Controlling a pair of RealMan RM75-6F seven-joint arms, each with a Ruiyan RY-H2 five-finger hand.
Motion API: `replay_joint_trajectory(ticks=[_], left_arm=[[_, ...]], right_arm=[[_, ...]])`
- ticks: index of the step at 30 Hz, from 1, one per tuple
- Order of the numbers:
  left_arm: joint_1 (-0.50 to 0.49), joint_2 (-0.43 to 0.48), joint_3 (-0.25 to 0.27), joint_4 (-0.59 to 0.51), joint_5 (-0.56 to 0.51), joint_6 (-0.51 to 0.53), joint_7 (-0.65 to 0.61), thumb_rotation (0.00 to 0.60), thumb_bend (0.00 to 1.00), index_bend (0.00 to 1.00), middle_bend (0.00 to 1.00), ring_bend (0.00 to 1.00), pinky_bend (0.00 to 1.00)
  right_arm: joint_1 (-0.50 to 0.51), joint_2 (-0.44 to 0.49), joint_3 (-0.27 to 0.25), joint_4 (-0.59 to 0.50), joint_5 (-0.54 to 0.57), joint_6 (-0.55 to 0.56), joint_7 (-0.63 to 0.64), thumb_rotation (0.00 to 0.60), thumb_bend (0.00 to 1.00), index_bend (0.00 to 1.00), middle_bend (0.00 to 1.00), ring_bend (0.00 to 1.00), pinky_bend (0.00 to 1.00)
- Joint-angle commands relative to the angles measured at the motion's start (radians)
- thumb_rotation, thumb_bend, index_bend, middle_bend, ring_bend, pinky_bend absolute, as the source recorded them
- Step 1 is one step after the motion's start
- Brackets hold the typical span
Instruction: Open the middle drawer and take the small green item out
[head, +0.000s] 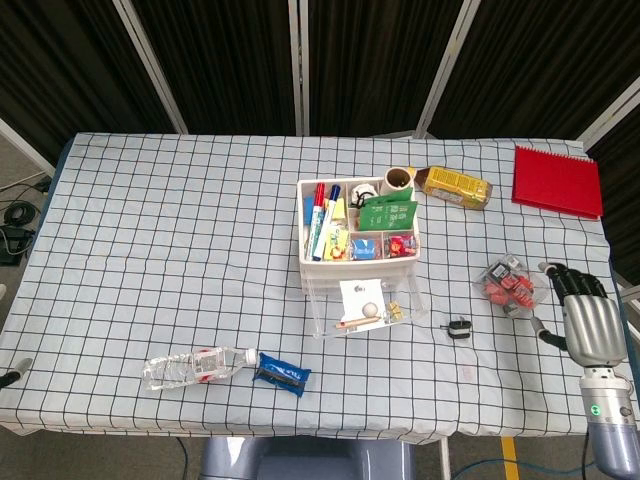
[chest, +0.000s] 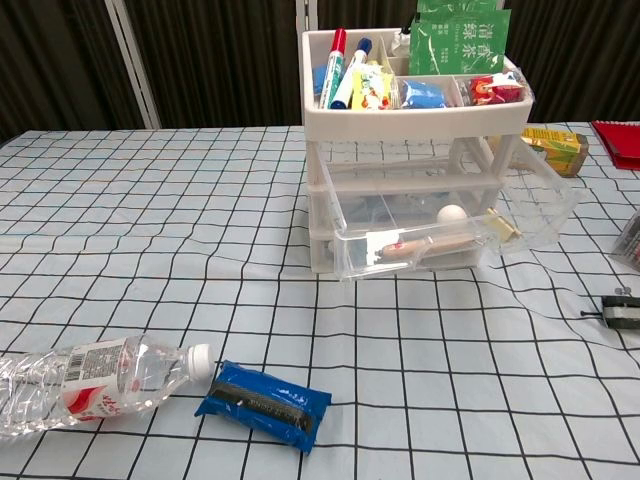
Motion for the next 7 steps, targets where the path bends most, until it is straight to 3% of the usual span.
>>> replay_joint_trajectory(ticks=[1,7], left_arm=[[-0.004,-0.012,-0.002,0.014,-0.015,-0.013,0.012,0.600,0.08,0.00,0.00,0.00,0.00],[-0.015,-0.039,-0.003,0.045,-0.035,-0.042,0.026,0.600,0.08,0.00,0.00,0.00,0.00]], right_arm=[[-0.041,-0.028,-0.017,0.097,-0.078,0.054,0.045,0.600,0.14,0.08,0.00,0.00,0.00],[-0.071,-0.061,-0.018,0.171,-0.148,0.104,0.087,0.600,0.12,0.00,0.00,0.00,0.00]])
